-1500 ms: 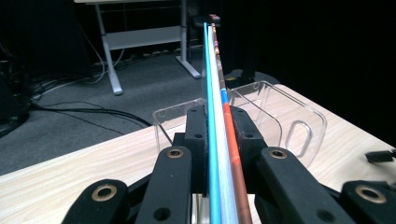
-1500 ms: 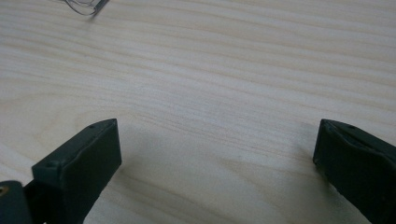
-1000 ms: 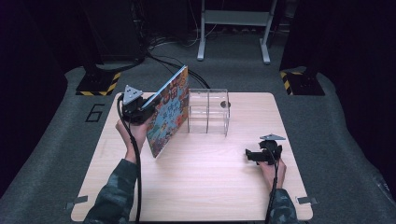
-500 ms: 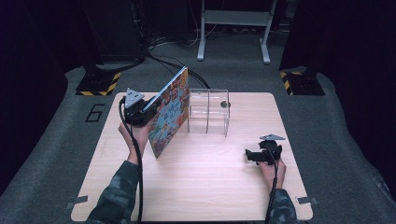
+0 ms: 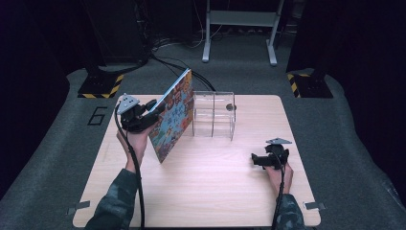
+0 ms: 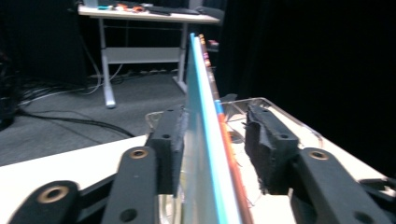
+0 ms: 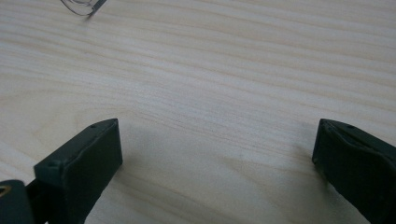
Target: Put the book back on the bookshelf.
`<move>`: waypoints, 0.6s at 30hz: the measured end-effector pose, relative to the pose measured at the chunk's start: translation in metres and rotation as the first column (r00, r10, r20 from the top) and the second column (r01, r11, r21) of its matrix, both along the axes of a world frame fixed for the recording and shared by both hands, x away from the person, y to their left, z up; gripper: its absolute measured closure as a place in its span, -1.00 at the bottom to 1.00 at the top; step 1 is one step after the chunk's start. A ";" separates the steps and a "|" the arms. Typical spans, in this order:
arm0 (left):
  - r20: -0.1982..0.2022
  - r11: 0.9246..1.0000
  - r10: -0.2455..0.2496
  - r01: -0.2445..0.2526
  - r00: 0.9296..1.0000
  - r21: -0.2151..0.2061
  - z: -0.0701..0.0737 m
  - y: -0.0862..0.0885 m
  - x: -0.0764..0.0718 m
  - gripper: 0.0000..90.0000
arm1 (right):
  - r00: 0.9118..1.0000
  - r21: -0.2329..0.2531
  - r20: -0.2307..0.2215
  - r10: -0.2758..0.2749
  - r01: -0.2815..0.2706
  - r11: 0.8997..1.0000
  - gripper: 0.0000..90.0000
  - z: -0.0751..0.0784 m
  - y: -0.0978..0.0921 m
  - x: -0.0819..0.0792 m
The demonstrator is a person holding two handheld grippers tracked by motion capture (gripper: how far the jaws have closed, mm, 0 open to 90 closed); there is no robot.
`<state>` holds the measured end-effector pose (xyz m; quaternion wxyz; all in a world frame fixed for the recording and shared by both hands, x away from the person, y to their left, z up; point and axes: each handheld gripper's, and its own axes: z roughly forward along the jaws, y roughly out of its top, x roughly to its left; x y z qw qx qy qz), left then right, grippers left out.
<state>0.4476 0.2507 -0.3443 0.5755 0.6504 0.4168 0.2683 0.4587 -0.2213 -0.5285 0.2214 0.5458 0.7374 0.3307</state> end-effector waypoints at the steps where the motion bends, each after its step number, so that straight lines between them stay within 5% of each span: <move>1: 0.005 1.000 -0.003 0.003 1.000 0.007 0.001 0.001 -0.003 0.19 | 1.000 0.000 0.001 0.002 -0.002 1.000 -0.98 0.000 0.000 0.000; 10: 0.025 0.996 -0.038 0.035 0.999 0.085 0.006 0.011 -0.027 -0.30 | 1.000 -0.006 0.000 0.002 -0.002 1.000 -0.98 0.000 0.000 0.000; 18: -0.025 0.980 -0.050 0.054 0.998 0.189 -0.004 0.021 -0.051 -0.67 | 1.000 -0.006 -0.003 -0.001 0.001 1.000 -0.98 0.000 0.001 0.000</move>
